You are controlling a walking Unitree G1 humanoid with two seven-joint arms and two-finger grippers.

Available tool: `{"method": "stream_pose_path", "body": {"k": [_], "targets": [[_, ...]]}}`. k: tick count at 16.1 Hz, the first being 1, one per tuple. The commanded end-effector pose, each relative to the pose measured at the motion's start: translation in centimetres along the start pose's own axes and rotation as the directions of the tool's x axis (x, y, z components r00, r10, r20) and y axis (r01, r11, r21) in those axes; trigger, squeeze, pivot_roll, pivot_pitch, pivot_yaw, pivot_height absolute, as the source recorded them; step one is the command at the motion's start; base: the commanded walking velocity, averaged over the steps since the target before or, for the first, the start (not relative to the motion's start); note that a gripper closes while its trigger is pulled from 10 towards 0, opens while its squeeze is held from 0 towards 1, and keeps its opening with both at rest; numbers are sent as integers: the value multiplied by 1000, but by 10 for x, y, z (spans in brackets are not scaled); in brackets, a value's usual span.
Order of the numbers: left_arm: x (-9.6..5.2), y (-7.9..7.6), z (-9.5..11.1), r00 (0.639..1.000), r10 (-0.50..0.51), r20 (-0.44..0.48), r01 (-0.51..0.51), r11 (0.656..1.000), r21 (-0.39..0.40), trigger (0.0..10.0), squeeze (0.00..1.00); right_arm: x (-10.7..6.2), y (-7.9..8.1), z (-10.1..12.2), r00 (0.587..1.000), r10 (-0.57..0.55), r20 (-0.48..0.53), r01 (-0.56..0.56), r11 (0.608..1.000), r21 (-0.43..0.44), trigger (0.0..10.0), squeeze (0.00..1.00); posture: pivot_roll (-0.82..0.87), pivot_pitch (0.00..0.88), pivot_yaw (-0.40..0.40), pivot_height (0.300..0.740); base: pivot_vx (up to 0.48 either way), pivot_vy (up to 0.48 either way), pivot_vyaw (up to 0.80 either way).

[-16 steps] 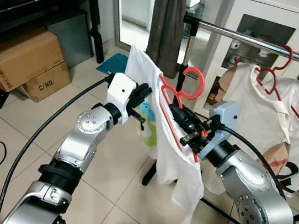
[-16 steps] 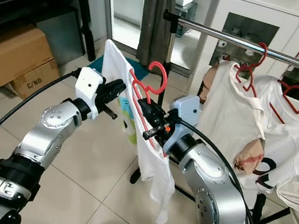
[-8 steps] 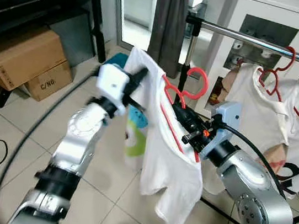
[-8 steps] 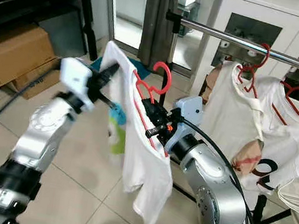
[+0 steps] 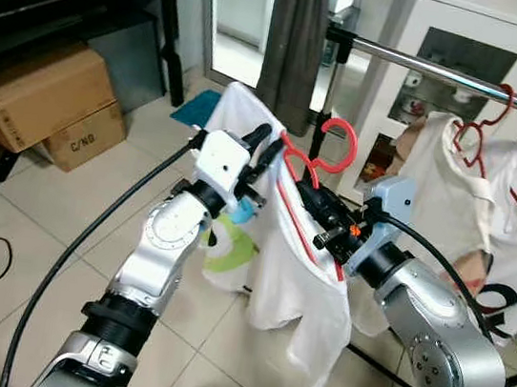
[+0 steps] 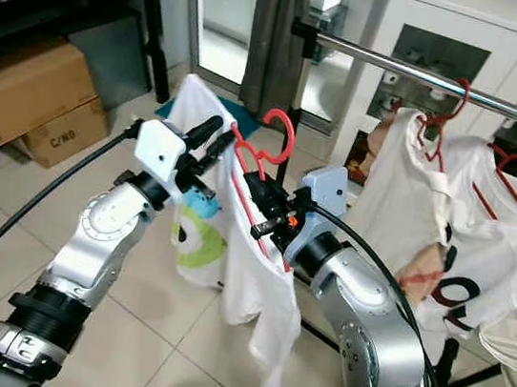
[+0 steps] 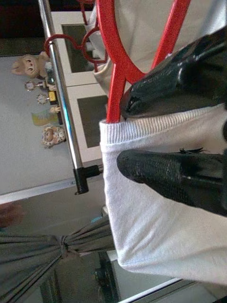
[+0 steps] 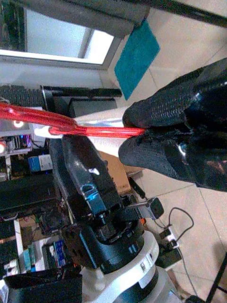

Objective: Hang hanger

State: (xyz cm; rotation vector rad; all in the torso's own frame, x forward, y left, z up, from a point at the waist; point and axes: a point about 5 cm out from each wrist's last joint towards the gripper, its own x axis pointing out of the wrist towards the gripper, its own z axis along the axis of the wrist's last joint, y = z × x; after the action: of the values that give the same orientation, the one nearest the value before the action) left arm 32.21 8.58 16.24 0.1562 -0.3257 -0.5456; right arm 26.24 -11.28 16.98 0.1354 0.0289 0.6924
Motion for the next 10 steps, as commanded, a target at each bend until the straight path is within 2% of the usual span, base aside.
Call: {"method": "stream_pose_path", "body": {"k": [1,2,3,4,5,6,7,9,10], "targets": [[3,-3,-3,999,-4,-33,5,1000,20,10000,1000,2,1,8,1000,18,24,-18,1000,-14,0,0,-111,0,32,740,0,0,0],[2,-3,-6,998,18,-59,-16,999,29,10000,1000,1,1,8,1000,15,26,-15,1000,-15,0,0,-115,0,35,740,0,0,0],[2,-2,-9,997,37,-74,-34,999,38,10000,529,1,1,8,1000,14,26,-14,1000,-15,0,0,-118,0,36,740,0,0,0],[3,-2,-9,996,44,-77,-41,998,43,10000,529,1,1,8,1000,14,27,-14,1000,-15,0,0,-118,0,37,740,0,0,0],[3,0,-10,995,55,-82,-50,997,52,10000,275,1,1,8,1000,15,28,-14,1000,-15,0,0,-119,0,37,740,0,0,0],[5,1,-11,994,57,-90,-52,997,60,10000,110,1,2,8,999,16,29,-15,1000,-14,0,0,-118,0,38,740,0,0,0],[5,0,-12,994,49,-94,-44,998,55,3608,35,1,1,8,999,15,30,-15,1000,-14,0,0,-118,0,38,740,0,0,0],[5,-2,-13,995,36,-95,-32,999,39,0,0,1,1,9,999,16,33,-15,1000,-15,0,0,-119,0,38,740,0,0,0],[5,-3,-14,995,33,-98,-30,999,33,0,0,1,1,9,999,17,35,-17,1000,-16,0,0,-119,0,38,740,0,0,0]]}}
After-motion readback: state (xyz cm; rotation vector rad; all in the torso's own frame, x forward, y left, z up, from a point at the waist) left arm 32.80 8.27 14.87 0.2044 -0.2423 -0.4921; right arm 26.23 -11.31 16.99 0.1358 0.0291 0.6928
